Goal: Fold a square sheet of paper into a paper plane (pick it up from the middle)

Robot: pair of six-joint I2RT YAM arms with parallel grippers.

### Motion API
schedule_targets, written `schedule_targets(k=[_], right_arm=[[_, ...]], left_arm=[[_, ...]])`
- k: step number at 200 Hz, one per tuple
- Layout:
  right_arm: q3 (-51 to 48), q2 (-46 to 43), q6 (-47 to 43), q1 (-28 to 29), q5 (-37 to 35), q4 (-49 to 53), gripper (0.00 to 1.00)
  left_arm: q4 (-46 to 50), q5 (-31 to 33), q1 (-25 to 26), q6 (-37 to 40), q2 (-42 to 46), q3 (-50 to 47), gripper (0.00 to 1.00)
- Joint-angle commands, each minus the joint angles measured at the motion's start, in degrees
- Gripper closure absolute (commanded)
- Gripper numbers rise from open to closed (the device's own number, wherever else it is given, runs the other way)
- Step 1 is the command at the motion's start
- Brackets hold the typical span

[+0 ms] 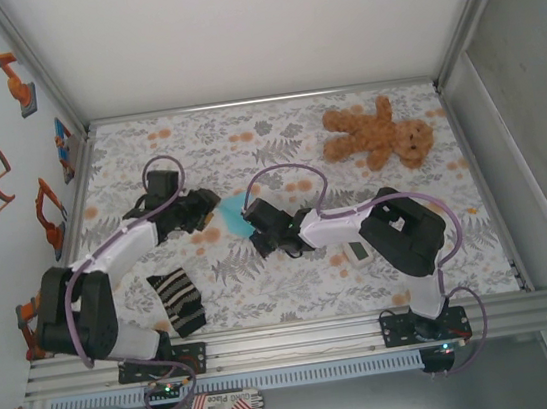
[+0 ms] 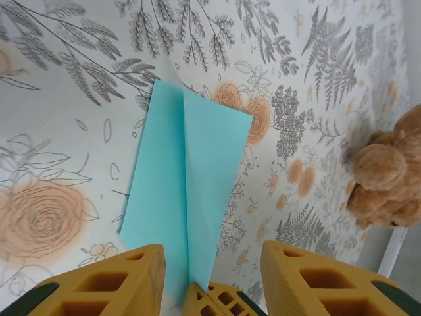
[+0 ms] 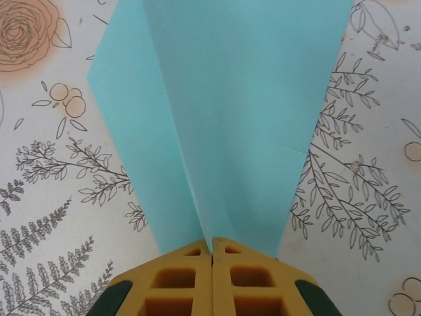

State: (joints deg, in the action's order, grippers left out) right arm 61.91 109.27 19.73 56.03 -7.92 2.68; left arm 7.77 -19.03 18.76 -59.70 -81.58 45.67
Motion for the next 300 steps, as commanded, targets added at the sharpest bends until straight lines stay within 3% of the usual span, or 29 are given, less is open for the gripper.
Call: schedule_targets(k=[1,104,199,300], right_arm=[[0.6,0.8,1.4,0.0,1.8,-0.2,0.96],[-1.1,0.8,6.5,-4.6,16.1,-5.0,1.00],[-2.4,2.1,10.8,-8.1,25.9,-8.9,1.00],[-4.6,4.2,16.0,-10.9,33.4,-14.3,1.00]], left_arm=[[-0.5,-0.3,0.1,0.5,1.2,-4.6,0.59],[-8.6,-4.4,3.7,0.4,-4.3,-8.3,0.80],[-11.9,-6.5,5.2,0.9,-11.5,-4.2,0.84],[-9.3,-5.0,5.2,1.7,-15.4,-4.3,0.85]])
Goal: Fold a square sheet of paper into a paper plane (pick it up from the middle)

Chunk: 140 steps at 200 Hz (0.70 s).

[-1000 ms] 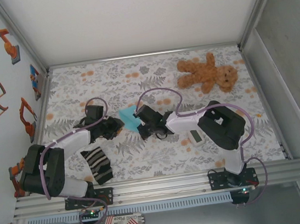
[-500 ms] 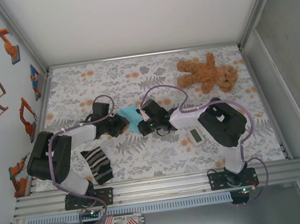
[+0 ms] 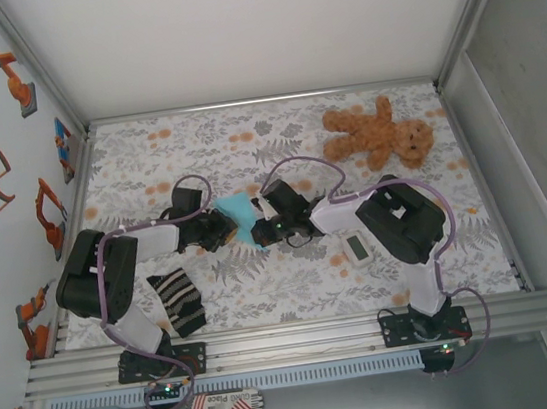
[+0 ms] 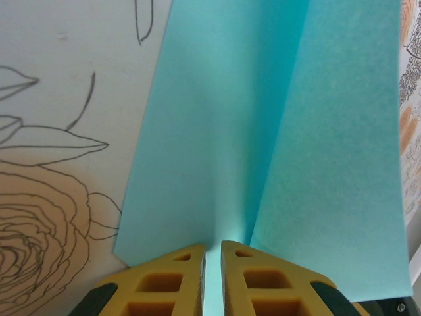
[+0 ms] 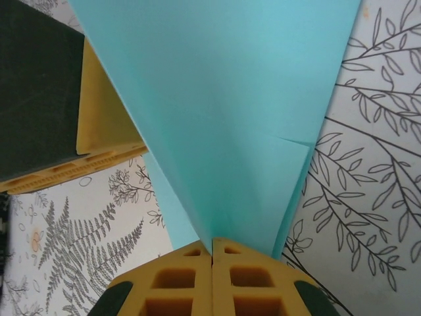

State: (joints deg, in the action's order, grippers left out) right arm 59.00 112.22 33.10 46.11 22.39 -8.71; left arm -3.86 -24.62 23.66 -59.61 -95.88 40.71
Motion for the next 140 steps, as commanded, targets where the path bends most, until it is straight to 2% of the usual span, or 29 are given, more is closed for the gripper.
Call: schedule_targets(k=[1,57,140], right_arm=[[-1.7,1.2,2.7,-1.0,3.2,-3.1,1.00],[-3.6,1.9,7.0,-2.9,8.0,-8.6,1.00],[-4.4,2.5,9.5,-3.9,10.6,-11.5,1.00]], left_arm=[[2.3,0.6,0.3,1.6,-1.1,0.6,0.85],[3.0,0.4,0.3,3.5,0.1,1.8,0.82],[-5.8,-2.2,0.2,10.3,4.9,-0.7,0.69]])
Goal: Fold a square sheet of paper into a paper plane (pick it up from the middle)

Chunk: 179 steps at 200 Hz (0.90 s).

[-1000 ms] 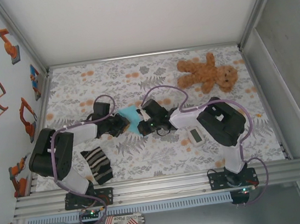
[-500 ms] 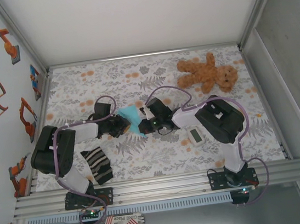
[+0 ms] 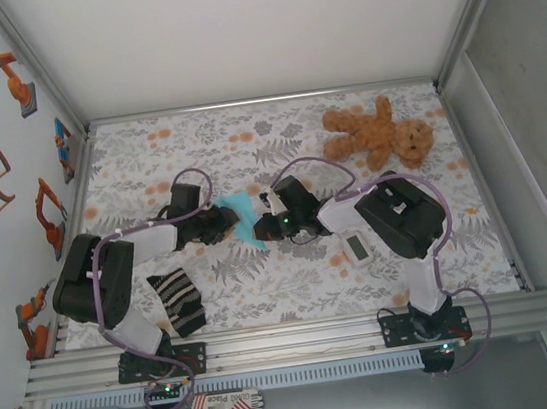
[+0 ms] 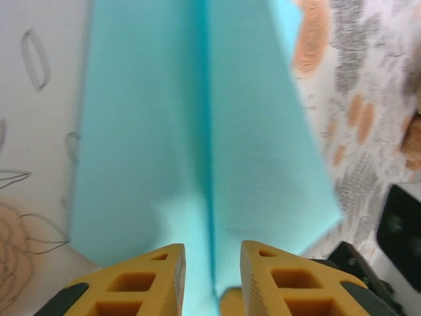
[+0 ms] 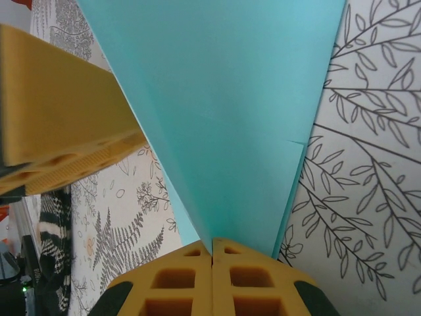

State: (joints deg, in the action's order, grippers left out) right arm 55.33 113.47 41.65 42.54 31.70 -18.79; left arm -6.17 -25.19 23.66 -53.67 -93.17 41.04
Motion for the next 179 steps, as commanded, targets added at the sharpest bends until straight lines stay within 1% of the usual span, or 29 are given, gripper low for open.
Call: schedule_targets(k=[1,23,56,73,82,108,179], right_arm=[[-0.8,1.2,1.0,-0.3,1.3,-1.4,1.00],[-0.8,1.4,1.0,-0.4,1.5,-1.5,1.00],[-0.7,1.5,1.2,-0.4,1.4,-1.5,1.00],[-0.7,1.5,1.2,-0.4,1.4,-1.5,1.00],[-0.7,1.5,1.1,-0.4,1.3,-1.5,1.00],[-0.6,1.8,0.9,-0.4,1.5,-1.3,1.00],[-0.4,1.3,0.3,-0.4,1.0,-0.4,1.00]], left_arm=[[-3.5,-1.6,0.2,4.4,2.2,-1.0,0.69],[-4.3,-2.6,0.2,5.6,1.7,-0.7,0.68],[-4.6,-2.5,0.3,6.0,-1.3,-0.6,0.69],[-6.4,-3.1,0.3,5.5,-2.4,-1.2,0.73],[-7.3,-3.4,0.3,5.3,-2.9,-1.4,0.73],[-8.4,-4.0,0.3,5.1,-3.8,-1.3,0.71],[-6.3,-2.9,0.4,4.3,-7.1,-2.4,0.69]])
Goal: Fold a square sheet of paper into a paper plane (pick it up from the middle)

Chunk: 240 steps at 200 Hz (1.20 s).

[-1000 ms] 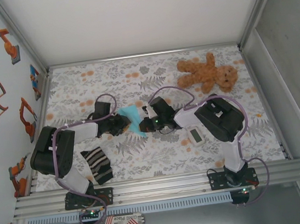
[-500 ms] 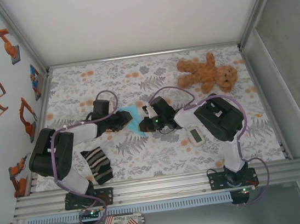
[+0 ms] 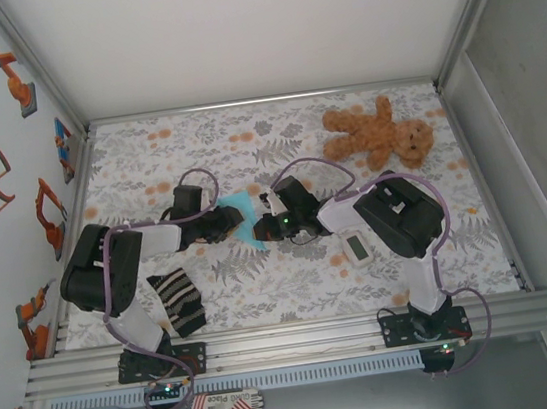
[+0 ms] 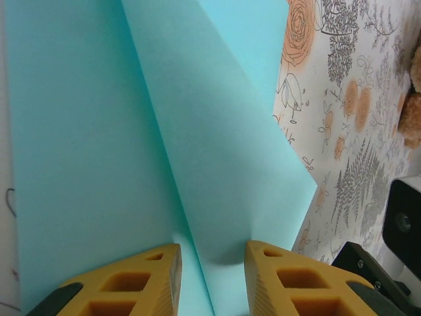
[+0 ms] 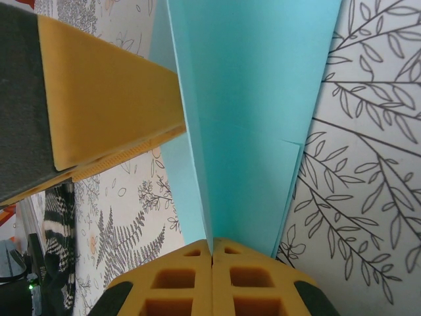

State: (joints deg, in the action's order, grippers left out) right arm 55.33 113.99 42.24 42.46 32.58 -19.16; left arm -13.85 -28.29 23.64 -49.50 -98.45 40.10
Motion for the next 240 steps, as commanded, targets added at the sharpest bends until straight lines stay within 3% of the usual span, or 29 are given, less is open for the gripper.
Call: schedule_targets(k=[1,79,120,183,240], right_arm=[[-0.4,0.8,-0.3,-0.4,0.1,0.0,1.00],[-0.5,-4.0,-5.5,-0.3,-0.8,5.0,0.87],[-1.1,-4.5,-5.3,-0.2,1.5,3.8,0.84],[1.0,-3.9,-8.6,0.8,-5.3,12.6,0.83],[2.2,-2.9,-8.3,1.5,-8.7,14.2,0.83]], left_arm=[[1.5,0.3,0.4,0.1,-1.8,-1.5,0.68],[19.3,7.8,1.5,1.5,-6.1,4.1,0.63],[21.9,9.1,2.1,0.8,-8.3,5.6,0.61],[26.1,10.7,2.6,1.3,-9.5,7.3,0.59],[30.5,12.9,3.1,1.5,-11.3,8.9,0.55]])
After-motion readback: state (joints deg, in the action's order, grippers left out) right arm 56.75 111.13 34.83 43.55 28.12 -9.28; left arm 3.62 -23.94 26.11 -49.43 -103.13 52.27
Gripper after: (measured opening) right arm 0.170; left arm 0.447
